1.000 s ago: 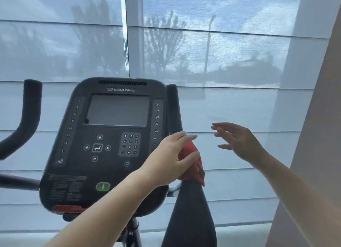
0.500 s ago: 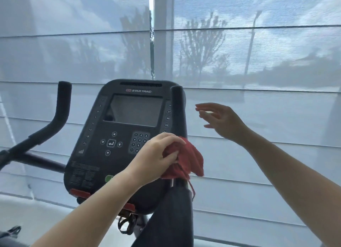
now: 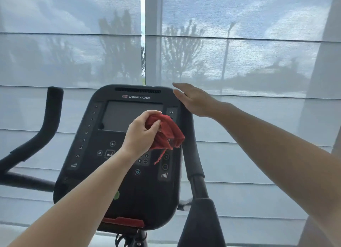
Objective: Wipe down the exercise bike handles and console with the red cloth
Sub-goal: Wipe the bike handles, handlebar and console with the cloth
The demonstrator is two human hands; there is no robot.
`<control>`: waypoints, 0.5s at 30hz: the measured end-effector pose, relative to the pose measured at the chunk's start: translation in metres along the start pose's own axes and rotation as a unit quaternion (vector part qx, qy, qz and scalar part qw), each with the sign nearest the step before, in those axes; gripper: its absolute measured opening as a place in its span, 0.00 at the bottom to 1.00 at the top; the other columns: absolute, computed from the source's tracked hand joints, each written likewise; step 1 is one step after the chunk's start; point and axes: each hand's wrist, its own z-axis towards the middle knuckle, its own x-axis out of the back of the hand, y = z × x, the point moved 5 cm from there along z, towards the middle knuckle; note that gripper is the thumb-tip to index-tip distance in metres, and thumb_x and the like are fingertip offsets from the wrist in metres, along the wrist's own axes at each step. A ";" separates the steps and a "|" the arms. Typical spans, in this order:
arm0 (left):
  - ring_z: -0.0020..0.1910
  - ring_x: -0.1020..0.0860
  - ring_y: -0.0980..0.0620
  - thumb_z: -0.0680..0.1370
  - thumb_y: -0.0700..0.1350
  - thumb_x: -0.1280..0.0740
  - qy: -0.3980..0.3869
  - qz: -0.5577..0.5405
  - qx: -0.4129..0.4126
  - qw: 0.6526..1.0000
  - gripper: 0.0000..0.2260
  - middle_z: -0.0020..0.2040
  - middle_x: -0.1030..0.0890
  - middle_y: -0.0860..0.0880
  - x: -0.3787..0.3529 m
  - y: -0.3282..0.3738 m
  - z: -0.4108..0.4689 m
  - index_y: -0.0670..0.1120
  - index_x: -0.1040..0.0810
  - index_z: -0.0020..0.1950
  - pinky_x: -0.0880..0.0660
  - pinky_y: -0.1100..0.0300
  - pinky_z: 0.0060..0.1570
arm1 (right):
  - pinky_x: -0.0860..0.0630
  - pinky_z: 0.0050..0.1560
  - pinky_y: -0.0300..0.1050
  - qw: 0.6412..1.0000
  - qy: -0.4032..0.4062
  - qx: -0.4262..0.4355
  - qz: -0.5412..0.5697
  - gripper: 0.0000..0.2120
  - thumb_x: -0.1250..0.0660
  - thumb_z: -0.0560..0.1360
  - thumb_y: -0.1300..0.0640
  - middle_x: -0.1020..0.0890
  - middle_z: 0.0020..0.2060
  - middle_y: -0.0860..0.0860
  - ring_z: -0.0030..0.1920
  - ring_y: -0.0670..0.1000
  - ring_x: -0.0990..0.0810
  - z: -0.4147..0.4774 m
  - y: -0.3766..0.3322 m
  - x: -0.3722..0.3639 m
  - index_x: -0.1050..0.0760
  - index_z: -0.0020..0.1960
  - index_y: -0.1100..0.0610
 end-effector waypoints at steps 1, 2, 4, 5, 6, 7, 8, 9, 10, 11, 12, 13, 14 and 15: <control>0.50 0.21 0.58 0.77 0.43 0.35 0.007 -0.013 0.004 1.000 0.10 0.48 0.18 0.56 -0.003 -0.003 0.004 0.53 0.23 0.58 0.24 0.56 0.57 | 0.47 0.71 0.42 0.999 -0.014 -0.001 -0.030 0.25 0.52 0.81 0.45 0.40 0.74 0.50 0.73 0.48 0.43 0.001 -0.001 -0.005 0.44 0.75 0.54; 0.52 0.21 0.56 0.78 0.44 0.36 0.012 -0.033 0.006 0.999 0.11 0.51 0.19 0.54 -0.008 -0.005 0.006 0.52 0.24 0.59 0.24 0.53 0.57 | 0.48 0.72 0.43 0.998 -0.020 0.000 -0.056 0.25 0.53 0.81 0.45 0.40 0.74 0.51 0.74 0.49 0.43 0.001 -0.002 -0.009 0.46 0.75 0.55; 0.54 0.21 0.50 0.79 0.46 0.38 -0.013 -0.085 0.025 0.996 0.13 0.54 0.20 0.50 -0.027 -0.007 0.005 0.51 0.28 0.64 0.24 0.49 0.57 | 0.48 0.72 0.43 0.996 -0.014 -0.008 -0.082 0.25 0.54 0.81 0.45 0.42 0.75 0.50 0.74 0.49 0.44 -0.002 0.000 -0.011 0.49 0.76 0.54; 0.54 0.20 0.46 0.80 0.46 0.40 -0.050 -0.120 0.039 0.991 0.13 0.55 0.20 0.47 -0.043 -0.010 0.002 0.50 0.30 0.65 0.24 0.49 0.57 | 0.49 0.71 0.43 0.996 -0.013 -0.015 -0.086 0.26 0.54 0.81 0.45 0.43 0.75 0.49 0.74 0.48 0.45 -0.003 0.001 -0.010 0.50 0.76 0.53; 0.54 0.21 0.45 0.81 0.45 0.41 -0.084 -0.140 0.035 0.986 0.12 0.54 0.21 0.46 -0.058 -0.011 -0.003 0.50 0.31 0.65 0.24 0.50 0.56 | 0.50 0.71 0.42 0.995 -0.017 -0.023 -0.091 0.26 0.54 0.81 0.44 0.44 0.75 0.49 0.74 0.47 0.46 -0.004 0.003 -0.009 0.52 0.76 0.52; 0.56 0.22 0.46 0.81 0.44 0.42 -0.103 -0.136 0.017 0.985 0.11 0.55 0.22 0.47 -0.070 -0.012 -0.008 0.52 0.32 0.63 0.27 0.53 0.58 | 0.51 0.72 0.43 0.994 -0.026 -0.031 -0.102 0.26 0.55 0.81 0.44 0.46 0.76 0.48 0.75 0.46 0.48 -0.006 0.003 -0.008 0.53 0.76 0.51; 0.58 0.24 0.50 0.80 0.43 0.42 -0.108 -0.137 -0.004 0.985 0.10 0.56 0.24 0.49 -0.080 -0.015 -0.011 0.54 0.32 0.60 0.29 0.56 0.59 | 0.51 0.73 0.44 0.992 -0.038 -0.038 -0.113 0.27 0.55 0.80 0.43 0.47 0.76 0.47 0.75 0.46 0.49 -0.006 0.004 -0.008 0.54 0.76 0.50; 0.58 0.26 0.53 0.80 0.42 0.42 -0.110 -0.142 -0.014 0.984 0.11 0.57 0.25 0.50 -0.086 -0.017 -0.013 0.54 0.32 0.60 0.31 0.61 0.60 | 0.52 0.74 0.44 0.991 -0.046 -0.043 -0.117 0.27 0.56 0.80 0.43 0.48 0.76 0.47 0.75 0.46 0.49 -0.007 0.004 -0.008 0.55 0.76 0.50; 0.58 0.27 0.55 0.79 0.41 0.42 -0.112 -0.158 -0.017 0.981 0.11 0.58 0.26 0.50 -0.087 -0.018 -0.014 0.53 0.32 0.60 0.33 0.68 0.58 | 0.51 0.74 0.44 0.991 -0.051 -0.047 -0.117 0.27 0.56 0.80 0.43 0.48 0.76 0.47 0.75 0.46 0.49 -0.007 0.002 -0.008 0.56 0.76 0.50; 0.56 0.28 0.58 0.80 0.40 0.42 -0.116 -0.162 -0.011 0.980 0.11 0.57 0.27 0.50 -0.085 -0.018 -0.013 0.52 0.32 0.59 0.35 0.75 0.54 | 0.51 0.73 0.44 0.991 -0.052 -0.053 -0.115 0.27 0.55 0.80 0.43 0.48 0.76 0.47 0.75 0.46 0.49 -0.008 0.001 -0.009 0.56 0.76 0.50; 0.56 0.29 0.60 0.80 0.40 0.42 -0.115 -0.174 -0.015 0.978 0.11 0.56 0.29 0.52 -0.083 -0.018 -0.012 0.54 0.33 0.58 0.35 0.77 0.53 | 0.51 0.73 0.43 0.991 -0.049 -0.058 -0.114 0.27 0.55 0.81 0.44 0.48 0.76 0.47 0.75 0.46 0.49 -0.008 -0.001 -0.010 0.56 0.76 0.51; 0.56 0.30 0.61 0.80 0.41 0.42 -0.117 -0.175 -0.010 0.978 0.13 0.55 0.30 0.54 -0.080 -0.016 -0.013 0.56 0.34 0.60 0.35 0.76 0.54 | 0.50 0.72 0.43 0.990 -0.043 -0.062 -0.116 0.26 0.55 0.81 0.44 0.48 0.76 0.48 0.75 0.47 0.48 -0.008 -0.003 -0.011 0.55 0.76 0.51; 0.57 0.30 0.60 0.81 0.43 0.42 -0.123 -0.184 -0.007 0.975 0.14 0.56 0.32 0.55 -0.080 -0.014 -0.012 0.56 0.36 0.65 0.34 0.72 0.58 | 0.50 0.72 0.43 0.990 -0.038 -0.065 -0.121 0.26 0.55 0.81 0.45 0.47 0.76 0.48 0.75 0.47 0.47 -0.008 -0.004 -0.011 0.54 0.76 0.51; 0.58 0.28 0.57 0.81 0.47 0.42 -0.126 -0.193 0.010 0.973 0.18 0.57 0.33 0.55 -0.079 -0.012 -0.011 0.53 0.39 0.71 0.32 0.65 0.62 | 0.49 0.71 0.43 0.989 -0.035 -0.068 -0.127 0.26 0.55 0.81 0.45 0.47 0.76 0.48 0.74 0.48 0.46 -0.008 -0.005 -0.011 0.54 0.76 0.51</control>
